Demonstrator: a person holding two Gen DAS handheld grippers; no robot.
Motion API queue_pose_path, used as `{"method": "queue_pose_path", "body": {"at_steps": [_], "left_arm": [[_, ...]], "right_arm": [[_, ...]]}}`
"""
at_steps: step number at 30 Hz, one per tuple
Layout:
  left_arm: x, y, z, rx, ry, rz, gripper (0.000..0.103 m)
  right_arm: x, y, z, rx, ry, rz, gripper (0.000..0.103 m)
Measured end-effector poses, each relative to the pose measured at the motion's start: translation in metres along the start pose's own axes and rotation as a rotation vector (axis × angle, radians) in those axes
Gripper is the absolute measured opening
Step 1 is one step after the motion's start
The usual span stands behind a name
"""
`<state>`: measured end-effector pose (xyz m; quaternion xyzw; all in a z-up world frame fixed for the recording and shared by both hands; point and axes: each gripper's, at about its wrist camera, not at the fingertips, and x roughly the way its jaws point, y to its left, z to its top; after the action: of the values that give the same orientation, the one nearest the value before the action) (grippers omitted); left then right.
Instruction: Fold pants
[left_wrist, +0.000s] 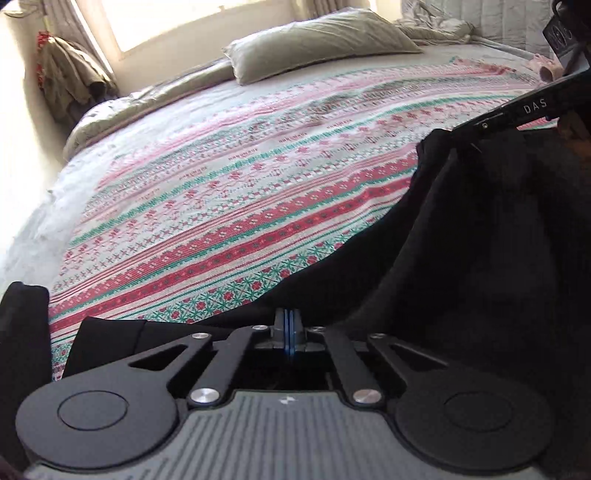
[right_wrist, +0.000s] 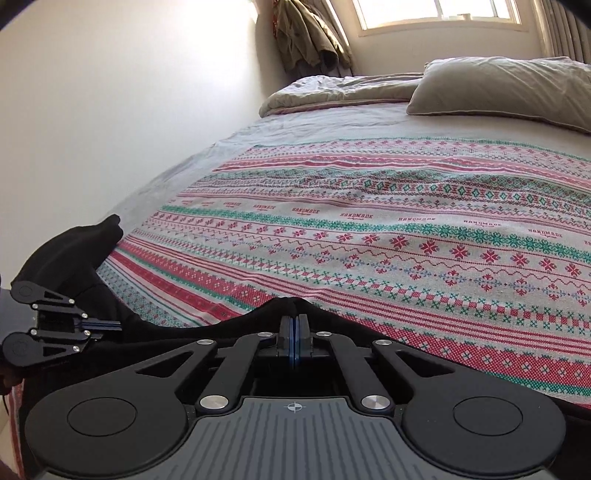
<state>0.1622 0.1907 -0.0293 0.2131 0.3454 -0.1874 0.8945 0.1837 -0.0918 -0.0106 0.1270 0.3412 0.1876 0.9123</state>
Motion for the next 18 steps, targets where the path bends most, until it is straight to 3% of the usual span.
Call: {"method": "queue_pose_path", "body": {"at_steps": [5, 8, 11, 14, 15, 17, 18], "left_arm": [[-0.006, 0.007, -0.006, -0.127, -0.117, 0.205, 0.017], [0.006, 0.012, -0.008, -0.194, -0.080, 0.237, 0.017], [0.012, 0.002, -0.004, -0.131, -0.061, 0.274, 0.018], [0.000, 0.001, 0.001, -0.138, -0.084, 0.289, 0.038], [-0.006, 0.002, 0.002, -0.153, -0.100, 0.293, 0.051], [-0.023, -0.001, 0.004, -0.182, -0.149, 0.271, 0.060], [-0.029, -0.003, 0.006, -0.191, -0.164, 0.254, 0.065]], "right_arm": [[0.009, 0.007, 0.010, -0.013, -0.038, -0.032, 0.000], [0.023, 0.015, 0.012, -0.067, -0.042, -0.089, 0.000], [0.045, 0.021, 0.006, -0.146, -0.008, -0.226, 0.000], [0.042, 0.017, 0.002, -0.117, -0.024, -0.261, 0.010], [0.035, 0.016, 0.002, -0.089, -0.039, -0.258, 0.014], [0.019, 0.021, 0.001, -0.084, -0.063, -0.232, 0.024], [0.012, 0.027, -0.001, -0.104, -0.069, -0.218, 0.035]]}}
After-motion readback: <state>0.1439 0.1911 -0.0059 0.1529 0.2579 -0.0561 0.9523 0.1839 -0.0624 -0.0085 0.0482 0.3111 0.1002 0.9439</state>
